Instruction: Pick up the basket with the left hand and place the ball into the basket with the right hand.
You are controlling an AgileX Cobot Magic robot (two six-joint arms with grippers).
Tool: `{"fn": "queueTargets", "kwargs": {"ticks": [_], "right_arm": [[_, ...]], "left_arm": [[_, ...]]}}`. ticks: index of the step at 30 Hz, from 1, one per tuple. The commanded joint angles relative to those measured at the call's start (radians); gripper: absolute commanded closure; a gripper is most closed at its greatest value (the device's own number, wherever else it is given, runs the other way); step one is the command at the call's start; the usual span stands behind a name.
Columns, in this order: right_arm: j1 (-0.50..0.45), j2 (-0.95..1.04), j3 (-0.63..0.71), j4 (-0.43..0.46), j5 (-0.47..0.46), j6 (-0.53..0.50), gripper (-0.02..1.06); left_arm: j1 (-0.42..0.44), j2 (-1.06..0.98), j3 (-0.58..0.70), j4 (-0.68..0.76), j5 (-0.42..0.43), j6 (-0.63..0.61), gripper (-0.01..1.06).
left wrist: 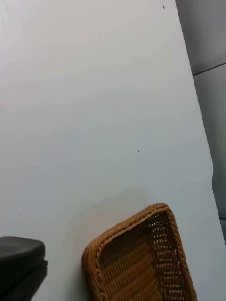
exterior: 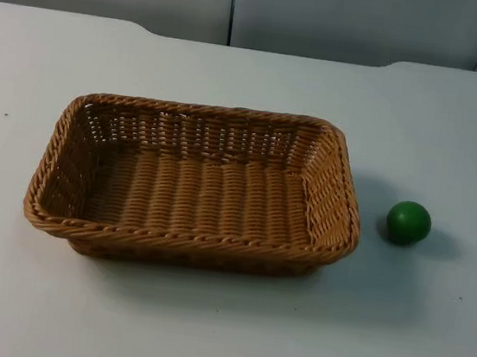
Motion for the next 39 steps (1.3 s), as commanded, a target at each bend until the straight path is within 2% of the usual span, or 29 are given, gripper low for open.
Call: {"fn": "queueTargets", "kwargs": {"ticks": [1,6,9,11,12,13,14,16,17,20,21,25,26,28,33,35,36,39], "right_arm": [[-0.005,-0.004,0.003,0.000,-0.007,-0.005,1.05],[-0.005,-0.004,0.003,0.000,-0.007,-0.005,1.05],[-0.005,-0.004,0.003,0.000,-0.007,-0.005,1.05],[-0.005,-0.004,0.003,0.000,-0.007,-0.005,1.05],[-0.005,-0.004,0.003,0.000,-0.007,-0.005,1.05],[-0.005,-0.004,0.003,0.000,-0.007,-0.005,1.05],[-0.005,-0.004,0.003,0.000,-0.007,-0.005,1.05],[-0.005,-0.004,0.003,0.000,-0.007,-0.005,1.05],[-0.005,-0.004,0.003,0.000,-0.007,-0.005,1.05],[-0.005,-0.004,0.003,0.000,-0.007,-0.005,1.05],[-0.005,-0.004,0.003,0.000,-0.007,-0.005,1.05],[-0.005,-0.004,0.003,0.000,-0.007,-0.005,1.05],[-0.005,-0.004,0.003,0.000,-0.007,-0.005,1.05],[-0.005,-0.004,0.003,0.000,-0.007,-0.005,1.05],[-0.005,-0.004,0.003,0.000,-0.007,-0.005,1.05],[-0.005,-0.004,0.003,0.000,-0.007,-0.005,1.05],[-0.005,-0.004,0.003,0.000,-0.007,-0.005,1.05],[-0.005,-0.004,0.003,0.000,-0.007,-0.005,1.05]], "left_arm": [[-0.006,-0.004,0.006,-0.010,-0.011,-0.006,1.05],[-0.006,0.092,-0.075,-0.143,-0.025,-0.040,1.05],[-0.006,0.305,-0.186,-0.293,-0.025,-0.042,1.05],[-0.006,0.461,-0.247,-0.349,-0.025,-0.058,1.05],[-0.006,0.461,-0.247,-0.349,-0.025,-0.058,1.05],[-0.006,0.589,-0.271,-0.390,-0.027,-0.056,1.05],[-0.006,0.633,-0.276,-0.398,-0.030,-0.052,1.05],[-0.006,0.831,-0.282,-0.477,-0.045,0.015,1.05],[-0.006,0.831,-0.282,-0.477,-0.045,0.015,1.05],[-0.006,1.073,-0.282,-0.577,-0.083,0.124,1.05],[-0.006,1.073,-0.282,-0.577,-0.083,0.124,1.05],[-0.006,1.335,-0.284,-0.677,-0.208,0.219,1.05],[-0.006,1.335,-0.284,-0.677,-0.208,0.219,1.05],[-0.006,1.440,-0.285,-0.661,-0.277,0.249,1.05],[-0.032,1.536,-0.286,-0.516,-0.382,0.254,1.05],[-0.077,1.564,-0.304,-0.407,-0.420,0.155,1.05],[-0.077,1.564,-0.304,-0.407,-0.420,0.155,1.05],[-0.157,1.597,-0.368,-0.223,-0.442,-0.012,1.05]]}}
